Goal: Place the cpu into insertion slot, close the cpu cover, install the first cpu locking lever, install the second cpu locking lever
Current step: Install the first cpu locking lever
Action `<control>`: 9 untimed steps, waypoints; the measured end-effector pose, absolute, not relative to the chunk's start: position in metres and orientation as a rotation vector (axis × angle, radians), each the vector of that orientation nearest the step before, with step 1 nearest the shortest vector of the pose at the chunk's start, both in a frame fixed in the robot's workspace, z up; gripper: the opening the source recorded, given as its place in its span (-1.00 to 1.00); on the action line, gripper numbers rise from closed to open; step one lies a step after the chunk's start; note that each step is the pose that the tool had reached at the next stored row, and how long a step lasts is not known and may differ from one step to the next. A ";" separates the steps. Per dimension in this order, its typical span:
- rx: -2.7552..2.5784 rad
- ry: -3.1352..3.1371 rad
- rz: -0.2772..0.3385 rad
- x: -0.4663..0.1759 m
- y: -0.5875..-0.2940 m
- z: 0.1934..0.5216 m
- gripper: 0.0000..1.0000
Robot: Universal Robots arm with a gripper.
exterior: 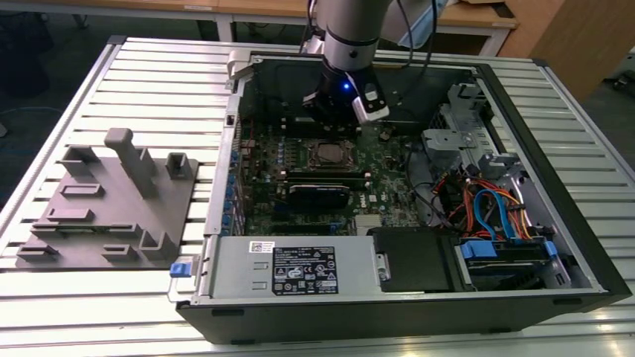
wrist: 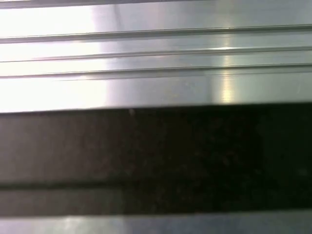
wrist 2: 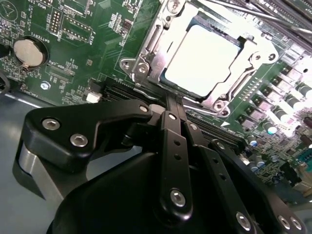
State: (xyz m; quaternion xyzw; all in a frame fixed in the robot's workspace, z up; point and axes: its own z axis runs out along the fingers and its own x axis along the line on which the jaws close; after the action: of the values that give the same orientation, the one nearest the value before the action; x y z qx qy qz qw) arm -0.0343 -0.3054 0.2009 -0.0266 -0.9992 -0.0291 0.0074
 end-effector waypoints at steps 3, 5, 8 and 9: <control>-0.083 -3.124 -0.091 -0.035 -0.305 0.204 -0.80; -0.083 -3.124 -0.091 -0.035 -0.305 0.206 -0.80; -0.083 -3.124 -0.091 -0.036 -0.305 0.208 -0.80; -0.083 -3.124 -0.091 -0.036 -0.305 0.209 -0.80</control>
State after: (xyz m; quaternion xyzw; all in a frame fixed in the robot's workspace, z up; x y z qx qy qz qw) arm -0.0357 -0.3053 0.2092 -0.0266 -0.9992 -0.0291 0.0074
